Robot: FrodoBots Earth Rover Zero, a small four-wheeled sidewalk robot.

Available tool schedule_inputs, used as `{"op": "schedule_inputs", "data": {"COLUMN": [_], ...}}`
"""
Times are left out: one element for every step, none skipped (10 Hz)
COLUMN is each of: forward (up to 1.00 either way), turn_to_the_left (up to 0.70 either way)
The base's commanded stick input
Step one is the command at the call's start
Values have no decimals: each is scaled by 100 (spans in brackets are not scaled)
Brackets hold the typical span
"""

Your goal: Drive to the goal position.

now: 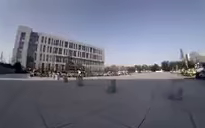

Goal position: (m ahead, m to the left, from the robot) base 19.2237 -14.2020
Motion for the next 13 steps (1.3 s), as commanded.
{"op": "schedule_inputs", "data": {"forward": [100,100,100,100,100,100,100,100,100,100,100,100,100], "turn_to_the_left": [-27,-39,-39,-39,-31,1,-2,-29,-39,-39,-39,-39,-39]}}
